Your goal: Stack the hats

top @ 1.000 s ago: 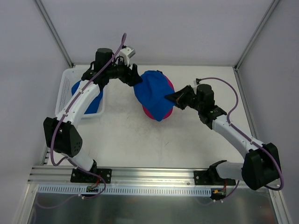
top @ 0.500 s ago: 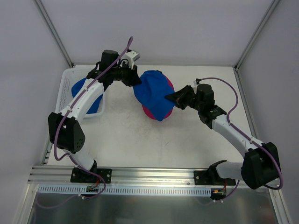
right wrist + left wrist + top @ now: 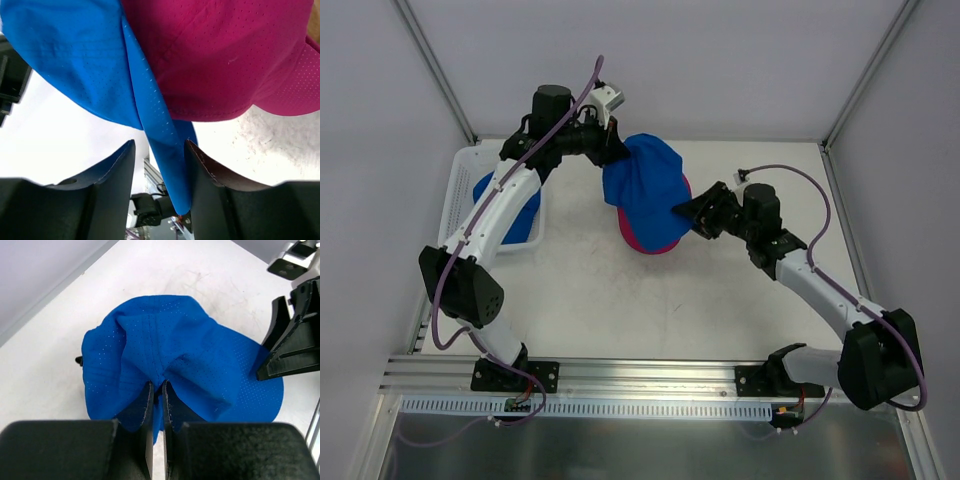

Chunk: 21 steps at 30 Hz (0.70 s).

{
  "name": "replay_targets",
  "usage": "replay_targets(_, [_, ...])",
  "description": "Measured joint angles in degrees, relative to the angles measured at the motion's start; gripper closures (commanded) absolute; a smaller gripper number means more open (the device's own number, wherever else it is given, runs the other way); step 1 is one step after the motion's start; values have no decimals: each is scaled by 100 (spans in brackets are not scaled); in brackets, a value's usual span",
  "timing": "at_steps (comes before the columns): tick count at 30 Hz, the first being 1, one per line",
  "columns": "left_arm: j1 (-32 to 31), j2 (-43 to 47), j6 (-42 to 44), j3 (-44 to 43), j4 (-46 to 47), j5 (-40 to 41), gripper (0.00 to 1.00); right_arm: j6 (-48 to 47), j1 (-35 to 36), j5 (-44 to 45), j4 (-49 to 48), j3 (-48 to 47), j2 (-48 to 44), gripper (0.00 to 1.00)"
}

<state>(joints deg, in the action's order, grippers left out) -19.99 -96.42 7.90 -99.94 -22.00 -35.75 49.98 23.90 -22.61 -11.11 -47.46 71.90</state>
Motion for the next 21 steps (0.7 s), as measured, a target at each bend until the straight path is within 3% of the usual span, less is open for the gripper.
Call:
replay_targets(2, [-72, -2, 98, -74, -26, -42, 100, -114, -4, -50, -22, 94, -87, 55])
replay_targets(6, [-160, -111, 258, -299, -153, -249, 100, -417, -9, -175, -94, 280, -201, 79])
replay_targets(11, [-251, -302, 518, -424, -452, -302, 100, -693, -4, -417, -476, 352, -306, 95])
replay_targets(14, [-387, -343, 796, -466, -616, -149, 100, -833, 52, -538, -667, 424, -361, 95])
replay_targets(19, [-870, -343, 1425, -680, -946, 487, 100, -907, 166, -675, -914, 669, -337, 84])
replay_targets(21, [-1010, -343, 1596, -743, -1040, 691, 100, -881, 181, -715, -970, 721, -269, 73])
